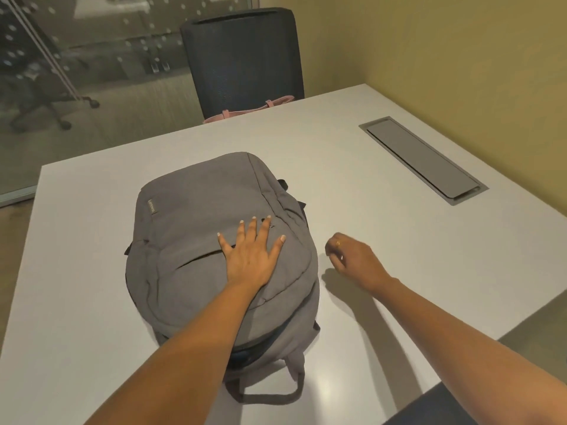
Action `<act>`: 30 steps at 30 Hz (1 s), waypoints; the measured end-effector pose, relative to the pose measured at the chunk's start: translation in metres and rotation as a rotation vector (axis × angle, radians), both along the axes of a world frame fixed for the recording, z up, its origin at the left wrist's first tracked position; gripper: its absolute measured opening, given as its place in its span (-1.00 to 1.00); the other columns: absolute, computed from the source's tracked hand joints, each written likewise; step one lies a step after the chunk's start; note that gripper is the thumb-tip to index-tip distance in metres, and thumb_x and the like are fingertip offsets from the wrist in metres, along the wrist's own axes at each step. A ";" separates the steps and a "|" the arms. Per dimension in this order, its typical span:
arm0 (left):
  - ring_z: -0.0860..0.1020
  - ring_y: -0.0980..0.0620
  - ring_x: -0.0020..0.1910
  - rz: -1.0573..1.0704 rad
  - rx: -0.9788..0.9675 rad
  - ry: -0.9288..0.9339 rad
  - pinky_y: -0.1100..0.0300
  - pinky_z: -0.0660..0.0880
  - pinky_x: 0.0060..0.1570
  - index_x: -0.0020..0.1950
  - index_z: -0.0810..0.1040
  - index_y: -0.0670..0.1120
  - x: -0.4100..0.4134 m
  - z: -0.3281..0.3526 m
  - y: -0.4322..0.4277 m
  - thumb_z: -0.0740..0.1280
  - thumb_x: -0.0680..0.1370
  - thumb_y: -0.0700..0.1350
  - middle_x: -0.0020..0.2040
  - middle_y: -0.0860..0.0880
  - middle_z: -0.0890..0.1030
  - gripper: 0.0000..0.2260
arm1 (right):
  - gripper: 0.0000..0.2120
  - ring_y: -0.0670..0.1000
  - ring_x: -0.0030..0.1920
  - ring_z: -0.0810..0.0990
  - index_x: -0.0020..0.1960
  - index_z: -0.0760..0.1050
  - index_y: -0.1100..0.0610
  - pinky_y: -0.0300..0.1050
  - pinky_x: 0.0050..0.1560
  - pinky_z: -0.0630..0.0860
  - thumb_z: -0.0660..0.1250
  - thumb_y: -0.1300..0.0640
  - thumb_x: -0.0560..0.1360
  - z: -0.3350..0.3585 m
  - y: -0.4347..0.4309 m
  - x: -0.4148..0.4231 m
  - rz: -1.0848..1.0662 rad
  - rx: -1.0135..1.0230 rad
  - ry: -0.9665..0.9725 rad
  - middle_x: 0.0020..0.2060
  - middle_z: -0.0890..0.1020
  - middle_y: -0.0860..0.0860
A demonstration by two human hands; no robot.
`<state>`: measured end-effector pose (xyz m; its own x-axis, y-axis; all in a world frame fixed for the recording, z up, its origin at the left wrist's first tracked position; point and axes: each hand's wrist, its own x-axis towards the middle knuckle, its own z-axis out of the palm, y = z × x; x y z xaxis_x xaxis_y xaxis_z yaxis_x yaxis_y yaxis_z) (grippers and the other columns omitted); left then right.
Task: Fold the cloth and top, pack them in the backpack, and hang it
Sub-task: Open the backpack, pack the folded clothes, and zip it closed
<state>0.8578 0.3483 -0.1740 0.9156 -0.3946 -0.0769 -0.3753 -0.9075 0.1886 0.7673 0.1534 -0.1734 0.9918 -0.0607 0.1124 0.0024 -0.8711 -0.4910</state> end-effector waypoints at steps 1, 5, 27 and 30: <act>0.02 -0.04 0.52 -0.001 0.003 -0.019 -0.32 -0.14 0.38 0.53 -0.07 0.11 -0.001 -0.002 0.000 -0.35 0.44 0.38 0.55 0.00 0.07 -0.29 | -0.86 -0.01 -0.28 0.41 -0.12 0.50 0.21 -0.17 -0.21 0.33 0.16 0.26 0.47 -0.002 -0.005 0.011 -0.063 0.032 0.025 -0.20 0.52 0.03; 0.05 -0.06 0.52 0.000 0.024 -0.060 -0.33 -0.12 0.37 0.52 -0.11 0.10 -0.004 -0.011 0.002 -0.58 0.27 0.41 0.53 -0.01 0.12 -0.10 | -0.82 0.00 -0.15 0.49 0.00 0.55 0.23 -0.22 -0.14 0.32 0.19 0.29 0.49 -0.013 -0.015 0.063 -0.214 0.186 0.116 -0.05 0.61 0.08; 0.44 -0.11 0.33 -0.027 0.053 -0.103 -0.36 0.19 0.27 0.45 0.29 -0.02 -0.005 -0.024 0.004 -0.22 0.56 0.31 0.32 -0.08 0.50 -0.35 | -0.72 0.09 -0.05 0.56 0.18 0.55 0.21 -0.01 0.09 0.54 0.35 0.22 0.48 -0.040 -0.007 0.182 -0.200 0.708 0.442 0.01 0.63 0.15; 0.43 -0.12 0.34 -0.028 0.057 -0.101 -0.36 0.19 0.27 0.45 0.29 -0.02 -0.005 -0.024 0.004 -0.24 0.56 0.31 0.32 -0.07 0.49 -0.34 | -0.79 -0.01 -0.27 0.51 0.08 0.60 0.25 -0.12 -0.15 0.50 0.35 0.21 0.49 -0.041 -0.010 0.179 -0.250 0.629 0.364 -0.22 0.61 0.09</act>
<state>0.8526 0.3523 -0.1983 0.9085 -0.4178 -0.0080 -0.4152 -0.9046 0.0969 0.9460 0.1432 -0.2144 0.9081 -0.2328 -0.3481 -0.4145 -0.3810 -0.8265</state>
